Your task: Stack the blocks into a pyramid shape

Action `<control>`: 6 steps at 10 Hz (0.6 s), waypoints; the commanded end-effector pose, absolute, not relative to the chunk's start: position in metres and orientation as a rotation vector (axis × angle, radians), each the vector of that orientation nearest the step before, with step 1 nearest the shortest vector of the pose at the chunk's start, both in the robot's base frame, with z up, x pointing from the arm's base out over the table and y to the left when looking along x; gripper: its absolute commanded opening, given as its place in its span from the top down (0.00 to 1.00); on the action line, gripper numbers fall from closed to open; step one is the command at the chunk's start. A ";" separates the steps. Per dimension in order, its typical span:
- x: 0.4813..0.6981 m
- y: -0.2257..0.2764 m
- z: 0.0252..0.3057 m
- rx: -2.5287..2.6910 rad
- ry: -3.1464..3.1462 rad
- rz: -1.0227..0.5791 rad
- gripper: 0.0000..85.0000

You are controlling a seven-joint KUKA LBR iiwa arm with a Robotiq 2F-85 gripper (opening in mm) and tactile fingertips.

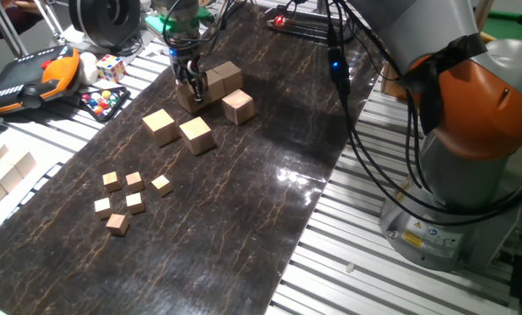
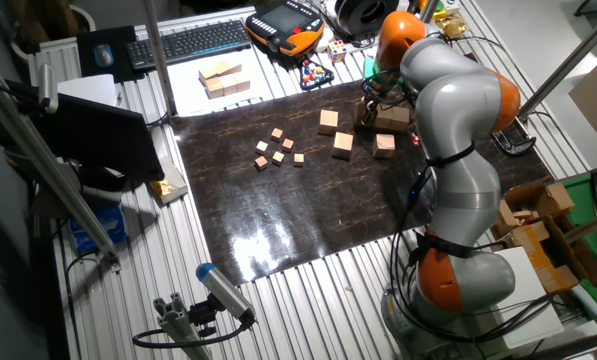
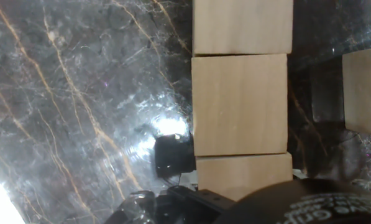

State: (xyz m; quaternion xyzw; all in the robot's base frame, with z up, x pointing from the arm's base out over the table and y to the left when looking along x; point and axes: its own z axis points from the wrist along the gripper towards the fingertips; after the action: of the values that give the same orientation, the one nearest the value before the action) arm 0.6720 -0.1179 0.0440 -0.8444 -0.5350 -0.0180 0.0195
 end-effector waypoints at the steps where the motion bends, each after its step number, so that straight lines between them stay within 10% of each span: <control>1: 0.672 -0.118 0.044 -2.622 -1.661 -0.054 0.99; 6: 0.672 -0.119 0.044 -2.627 -1.658 -0.057 0.99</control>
State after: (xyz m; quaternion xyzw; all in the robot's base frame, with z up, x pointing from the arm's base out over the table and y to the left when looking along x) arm 0.6717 -0.1187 0.0438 -0.8453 -0.5337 -0.0185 0.0174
